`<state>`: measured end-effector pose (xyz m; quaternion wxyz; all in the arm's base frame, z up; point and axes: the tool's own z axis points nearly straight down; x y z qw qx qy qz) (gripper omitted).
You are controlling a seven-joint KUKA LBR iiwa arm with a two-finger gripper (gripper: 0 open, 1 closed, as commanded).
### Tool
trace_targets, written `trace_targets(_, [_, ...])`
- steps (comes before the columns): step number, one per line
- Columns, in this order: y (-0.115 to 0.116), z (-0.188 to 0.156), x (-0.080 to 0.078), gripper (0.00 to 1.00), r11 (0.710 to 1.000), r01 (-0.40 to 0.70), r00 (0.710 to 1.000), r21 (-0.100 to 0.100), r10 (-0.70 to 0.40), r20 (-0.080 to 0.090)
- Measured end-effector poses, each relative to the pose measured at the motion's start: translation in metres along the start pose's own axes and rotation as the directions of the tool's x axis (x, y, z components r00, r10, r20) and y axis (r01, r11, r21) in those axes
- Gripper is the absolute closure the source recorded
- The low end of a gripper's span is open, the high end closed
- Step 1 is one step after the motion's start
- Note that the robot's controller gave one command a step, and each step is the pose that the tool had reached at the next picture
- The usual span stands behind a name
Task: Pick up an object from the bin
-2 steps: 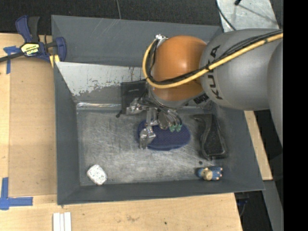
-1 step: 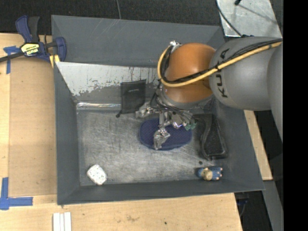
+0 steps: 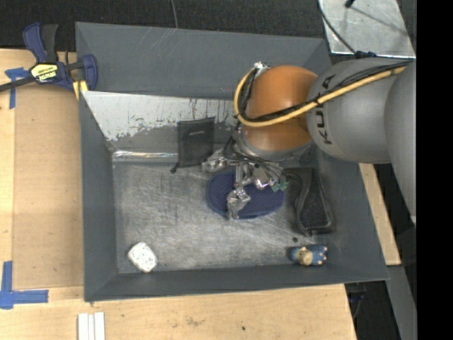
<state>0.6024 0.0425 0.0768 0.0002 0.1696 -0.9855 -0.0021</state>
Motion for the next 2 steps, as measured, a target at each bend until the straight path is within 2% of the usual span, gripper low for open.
trace_targets(1, [-0.001,-0.002,-0.001,1.0,1.0,-0.001,1.0,0.003,0.001,0.003])
trace_targets(2, [-0.009,-0.205,0.002,1.0,0.93,0.368,0.93,0.011,-0.368,0.008])
